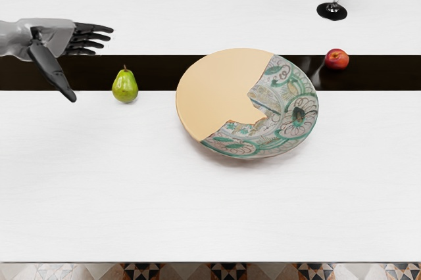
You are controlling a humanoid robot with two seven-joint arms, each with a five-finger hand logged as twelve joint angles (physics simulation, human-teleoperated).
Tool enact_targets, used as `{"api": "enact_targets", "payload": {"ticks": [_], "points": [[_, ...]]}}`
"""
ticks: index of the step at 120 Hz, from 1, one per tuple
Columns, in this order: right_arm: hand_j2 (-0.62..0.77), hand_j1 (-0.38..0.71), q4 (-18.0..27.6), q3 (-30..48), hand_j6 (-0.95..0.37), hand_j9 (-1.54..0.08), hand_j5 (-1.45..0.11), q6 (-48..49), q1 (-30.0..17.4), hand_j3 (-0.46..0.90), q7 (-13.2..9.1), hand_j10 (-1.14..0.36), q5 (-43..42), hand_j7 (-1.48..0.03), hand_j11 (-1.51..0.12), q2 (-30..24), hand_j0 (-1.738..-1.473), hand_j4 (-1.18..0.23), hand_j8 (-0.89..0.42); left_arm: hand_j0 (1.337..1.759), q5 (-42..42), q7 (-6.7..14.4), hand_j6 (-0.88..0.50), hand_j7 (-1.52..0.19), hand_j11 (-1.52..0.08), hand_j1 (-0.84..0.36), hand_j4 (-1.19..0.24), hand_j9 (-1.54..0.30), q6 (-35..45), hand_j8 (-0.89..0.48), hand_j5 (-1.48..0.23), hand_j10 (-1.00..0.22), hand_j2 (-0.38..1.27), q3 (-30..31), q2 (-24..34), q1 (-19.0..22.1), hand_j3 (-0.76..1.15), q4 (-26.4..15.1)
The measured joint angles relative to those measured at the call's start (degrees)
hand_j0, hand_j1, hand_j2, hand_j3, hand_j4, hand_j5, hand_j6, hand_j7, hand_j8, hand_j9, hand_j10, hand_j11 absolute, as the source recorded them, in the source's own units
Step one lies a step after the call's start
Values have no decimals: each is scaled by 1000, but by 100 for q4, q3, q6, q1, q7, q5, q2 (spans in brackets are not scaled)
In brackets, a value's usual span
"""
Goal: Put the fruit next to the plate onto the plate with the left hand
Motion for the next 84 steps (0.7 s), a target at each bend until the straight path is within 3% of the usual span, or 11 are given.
{"api": "enact_targets", "payload": {"ticks": [24, 40, 52, 58, 69, 84], "points": [[0, -349, 0, 0, -1, 0, 0, 0, 1, 0, -7, 0, 4, 0, 0, 0, -1658, 0, 0, 1658, 3, 84, -23, -25, -24, 328, -22, -25, 0, -23, -25, -22, 5, 15, 16, -7, 0, 5], [0, -349, 1, 0, -1, 0, 0, 0, 6, 0, -8, 0, 2, 0, 0, 0, -1658, 0, 0, 1658, 2, 813, -23, -25, -24, 328, -23, -25, 0, -23, -25, -22, 5, -43, 8, -296, 0, 28], [0, -349, 3, 0, -1, 0, 0, 0, 8, 0, -9, 0, 1, 0, 0, 0, -1658, 0, 0, 1658, 15, 1693, -23, -25, -25, 327, -23, -25, -1, -23, -25, -22, 5, -58, -209, -697, 0, 38], [0, -349, 3, 0, -1, 0, 0, 0, 8, 0, -9, 0, 0, 0, 0, 0, -1658, 0, 0, 1658, 198, 2006, -24, -25, -25, 327, -23, -25, -1, -23, -25, -22, 4, -64, -344, -802, 0, 39], [0, -349, 5, 0, -1, 0, 0, 0, 8, 0, -9, 0, -1, 0, 0, 0, -1658, 0, 0, 1658, 749, 2303, -24, -26, -25, 326, -23, -26, 0, -24, -26, -22, 4, -67, -615, -875, 0, 40], [0, -349, 4, 0, -1, 0, 0, 0, 9, 0, -9, 0, -1, 0, 0, 0, -1658, 0, 0, 1658, 1695, 2450, -25, -26, -26, 326, -24, -26, 0, -24, -26, -23, 4, -41, -1056, -897, 0, 48]]}}
